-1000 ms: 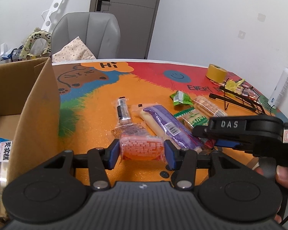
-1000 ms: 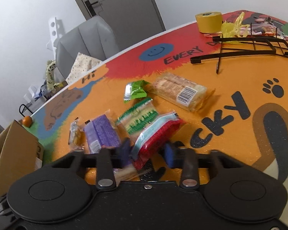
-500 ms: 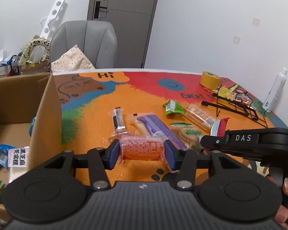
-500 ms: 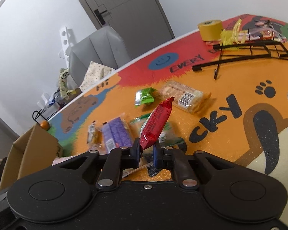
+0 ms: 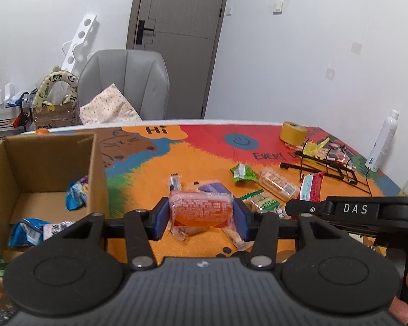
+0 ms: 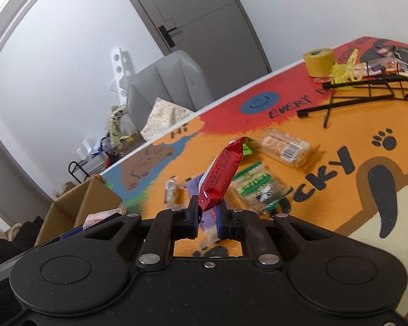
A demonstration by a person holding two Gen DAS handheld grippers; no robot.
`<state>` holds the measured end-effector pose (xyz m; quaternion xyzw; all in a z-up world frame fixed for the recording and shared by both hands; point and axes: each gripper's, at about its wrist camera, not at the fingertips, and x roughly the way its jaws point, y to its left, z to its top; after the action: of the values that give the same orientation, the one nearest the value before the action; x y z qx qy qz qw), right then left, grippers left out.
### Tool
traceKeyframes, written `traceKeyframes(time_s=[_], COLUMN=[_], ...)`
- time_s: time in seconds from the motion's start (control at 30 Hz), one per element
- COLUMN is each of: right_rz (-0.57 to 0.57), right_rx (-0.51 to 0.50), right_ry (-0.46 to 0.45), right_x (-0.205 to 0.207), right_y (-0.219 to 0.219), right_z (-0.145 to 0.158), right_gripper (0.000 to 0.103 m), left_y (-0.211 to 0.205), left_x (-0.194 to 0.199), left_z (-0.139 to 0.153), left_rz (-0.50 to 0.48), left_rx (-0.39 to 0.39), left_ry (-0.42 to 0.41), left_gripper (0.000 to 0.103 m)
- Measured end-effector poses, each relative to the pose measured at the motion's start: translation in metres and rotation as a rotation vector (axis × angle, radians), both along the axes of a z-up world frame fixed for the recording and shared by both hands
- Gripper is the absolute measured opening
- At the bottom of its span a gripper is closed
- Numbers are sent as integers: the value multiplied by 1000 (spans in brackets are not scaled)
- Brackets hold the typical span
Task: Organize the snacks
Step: 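Carry both packets over the cardboard box and open both grippers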
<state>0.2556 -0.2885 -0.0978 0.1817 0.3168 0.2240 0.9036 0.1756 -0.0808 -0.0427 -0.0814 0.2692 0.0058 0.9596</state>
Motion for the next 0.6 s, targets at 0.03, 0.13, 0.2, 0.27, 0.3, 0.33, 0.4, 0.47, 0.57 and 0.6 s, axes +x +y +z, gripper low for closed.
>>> traceKeyframes(time_s=[0.03, 0.13, 0.2, 0.27, 0.3, 0.33, 0.4, 0.47, 0.57, 0.6], right_rz=[5, 21, 35, 50, 57, 65, 84, 105, 131, 141], right_rx=[0, -1, -5, -7, -10, -13, -18, -19, -23, -23], right_ry=[-6, -21, -31, -39, -43, -48, -61, -73, -92, -95], right_x=[-1, -5, -8, -10, -11, -13, -16, -19, -22, -23], right_y=[2, 9, 15, 21, 25, 29, 37, 45, 58, 62], right_z=[2, 8, 11, 15, 17, 19, 23, 27, 33, 34], right_gripper=[10, 10, 10, 10, 10, 10, 10, 10, 10, 10], left_y=[1, 6, 11, 17, 21, 24, 32, 39, 50, 54], left_x=[-2, -7, -11, -13, -14, -15, -18, -20, -24, -26], left_z=[3, 10, 14, 17, 19, 20, 22, 24, 26, 26], left_rz=[0, 3, 9, 17, 21, 25, 38, 51, 70, 77], left_rx=[-2, 1, 1, 0, 0, -2, -7, -9, -9, -9], left_ry=[-5, -24, -33, -38, -40, -42, -46, -50, -52, -52], left_gripper=[48, 48, 48, 49, 49, 49, 49, 49, 49, 48])
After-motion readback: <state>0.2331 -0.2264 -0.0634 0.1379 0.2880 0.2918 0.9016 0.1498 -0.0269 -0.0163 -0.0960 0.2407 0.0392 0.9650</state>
